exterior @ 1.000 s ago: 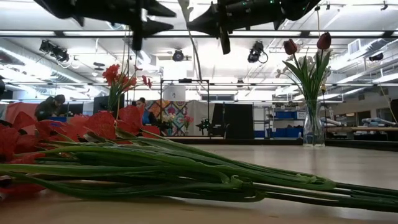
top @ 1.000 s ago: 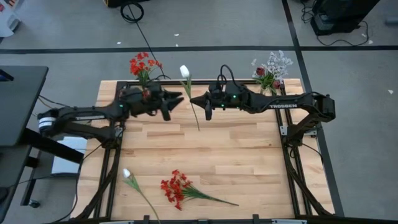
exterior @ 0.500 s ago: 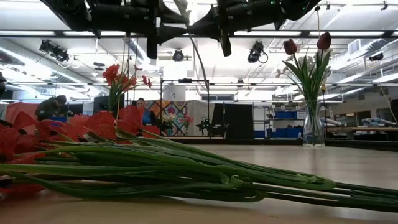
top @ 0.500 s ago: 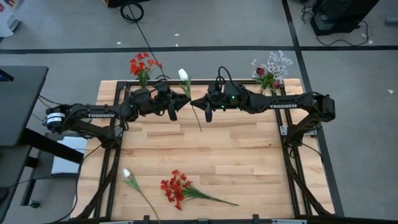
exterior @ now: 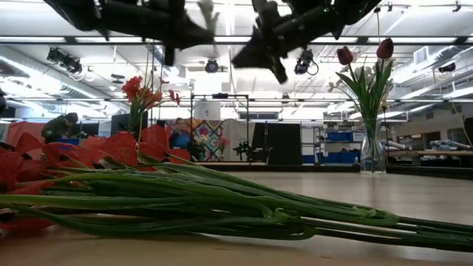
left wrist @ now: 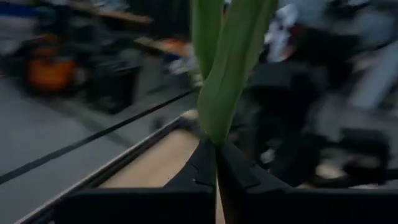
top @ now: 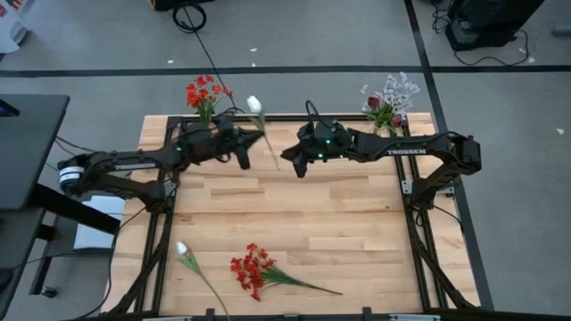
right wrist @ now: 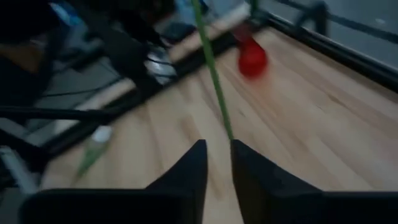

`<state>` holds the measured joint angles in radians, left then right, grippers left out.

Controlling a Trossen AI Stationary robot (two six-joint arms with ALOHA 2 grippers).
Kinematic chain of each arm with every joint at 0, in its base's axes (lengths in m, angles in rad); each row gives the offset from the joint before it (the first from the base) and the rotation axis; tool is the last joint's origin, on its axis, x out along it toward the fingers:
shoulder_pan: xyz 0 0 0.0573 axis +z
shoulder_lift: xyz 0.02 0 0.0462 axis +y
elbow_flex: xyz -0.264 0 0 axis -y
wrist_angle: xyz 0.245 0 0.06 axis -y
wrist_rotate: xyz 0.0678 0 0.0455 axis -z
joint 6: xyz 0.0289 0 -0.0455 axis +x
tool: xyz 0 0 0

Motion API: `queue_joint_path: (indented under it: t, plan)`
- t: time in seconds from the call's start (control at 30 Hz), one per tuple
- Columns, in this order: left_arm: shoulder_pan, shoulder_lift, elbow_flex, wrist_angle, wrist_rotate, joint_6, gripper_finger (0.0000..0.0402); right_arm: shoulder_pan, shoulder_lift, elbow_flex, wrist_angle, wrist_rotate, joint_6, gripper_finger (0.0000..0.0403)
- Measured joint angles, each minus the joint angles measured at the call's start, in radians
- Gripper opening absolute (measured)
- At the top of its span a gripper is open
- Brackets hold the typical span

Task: Sort flowers into vase by color
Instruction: Put the top white flower into the red vase

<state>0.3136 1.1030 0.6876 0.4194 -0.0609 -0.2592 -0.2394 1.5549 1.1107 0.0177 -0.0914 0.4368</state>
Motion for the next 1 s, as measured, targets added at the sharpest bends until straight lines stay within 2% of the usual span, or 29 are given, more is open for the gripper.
queue_joint_path:
  t: [0.2,0.33,0.47,0.53,0.63,0.87,1.0]
  plan:
    - [0.078,-0.291,-0.001,-0.353,-0.17,0.081,0.0002,0.007,-0.012,0.0,-0.17,0.049,0.015,0.0121]
    - [0.139,-0.477,0.0,-0.611,-0.32,0.098,0.0001,0.022,-0.012,0.0,-0.192,0.068,0.014,0.0125]
    - [0.186,-0.582,-0.001,-0.796,-0.475,0.098,0.0001,0.023,-0.009,0.0,-0.183,0.083,0.013,0.0125]
    - [0.207,-0.607,-0.001,-0.795,-0.527,0.128,0.0001,0.021,-0.009,0.0,-0.175,0.084,0.013,0.0125]
    - [0.242,-0.618,-0.011,-0.725,-0.546,0.201,0.0,0.012,-0.009,0.0,-0.174,0.082,0.013,0.0126]
    - [0.31,-0.612,-0.111,-0.538,-0.528,0.223,0.0,-0.005,-0.009,0.0,-0.169,0.072,0.016,0.0125]
    - [0.328,-0.612,-0.123,-0.527,-0.521,0.222,0.0,-0.003,-0.009,0.0,-0.169,0.068,0.029,0.0125]
